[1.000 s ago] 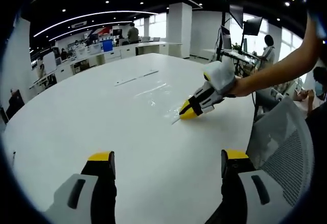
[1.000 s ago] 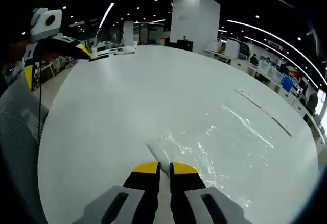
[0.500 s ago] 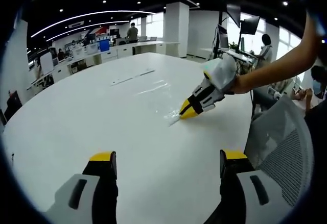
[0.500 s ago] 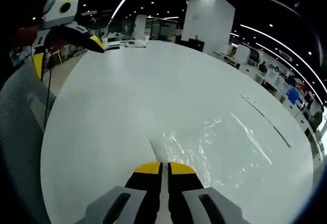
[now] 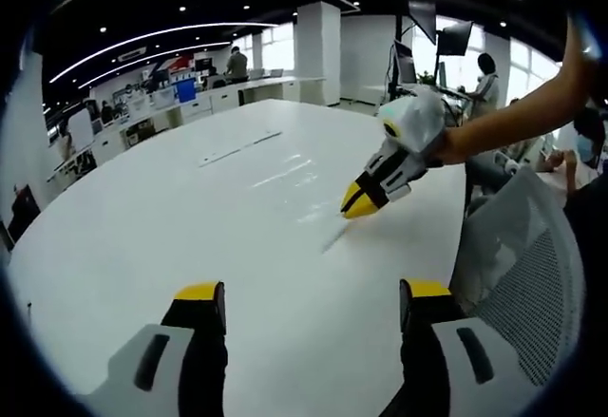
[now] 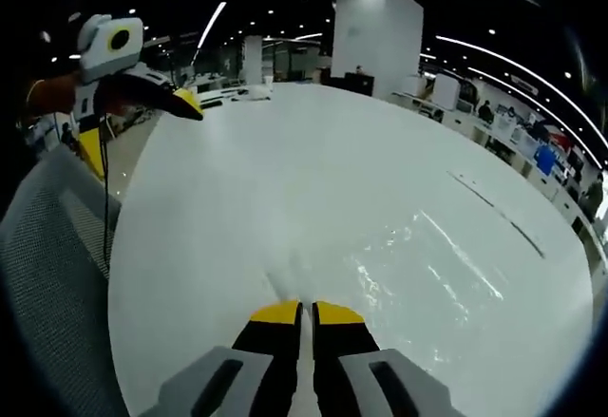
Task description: Open the resealable bag by pulling the two sides of the seal apart until the entire bag opening is separated and visibly accessible.
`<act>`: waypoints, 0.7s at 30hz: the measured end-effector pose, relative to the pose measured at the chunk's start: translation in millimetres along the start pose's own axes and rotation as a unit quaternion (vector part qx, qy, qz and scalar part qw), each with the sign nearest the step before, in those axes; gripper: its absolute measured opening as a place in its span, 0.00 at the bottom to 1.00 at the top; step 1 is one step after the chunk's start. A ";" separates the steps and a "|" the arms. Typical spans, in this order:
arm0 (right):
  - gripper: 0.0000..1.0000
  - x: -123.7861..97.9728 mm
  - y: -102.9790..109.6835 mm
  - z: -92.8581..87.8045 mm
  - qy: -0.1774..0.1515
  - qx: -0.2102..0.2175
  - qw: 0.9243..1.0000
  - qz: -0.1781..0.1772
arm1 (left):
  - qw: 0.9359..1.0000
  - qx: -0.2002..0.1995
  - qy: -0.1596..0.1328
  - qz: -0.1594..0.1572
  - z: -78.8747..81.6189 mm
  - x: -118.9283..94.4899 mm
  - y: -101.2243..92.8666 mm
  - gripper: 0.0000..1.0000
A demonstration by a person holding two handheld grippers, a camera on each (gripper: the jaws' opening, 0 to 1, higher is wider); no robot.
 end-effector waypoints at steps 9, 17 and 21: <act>0.00 -11.7 19.5 8.6 -0.009 -0.012 1.000 0.018 | 1.000 0.017 0.005 -0.011 -0.8 1.1 -12.2 0.70; 0.00 -20.7 36.2 16.3 -0.015 -0.024 0.999 0.029 | 0.998 0.052 0.020 -0.023 -7.3 -1.0 -23.6 0.64; 0.00 -26.0 46.0 23.2 -0.022 -0.023 0.999 0.034 | 0.996 0.079 0.027 -0.026 -9.1 -0.8 -31.9 0.62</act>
Point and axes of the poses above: the point that each gripper's makers call its tool centre point, and the gripper's own axes: x roughly forward along the fingers, y roughly to its left, z roughly out of its top, the point moved 2 cm from there along -x, roughly backward along the fingers, and after that the axes turned 14 degrees about -x, right-handed, at the moved point
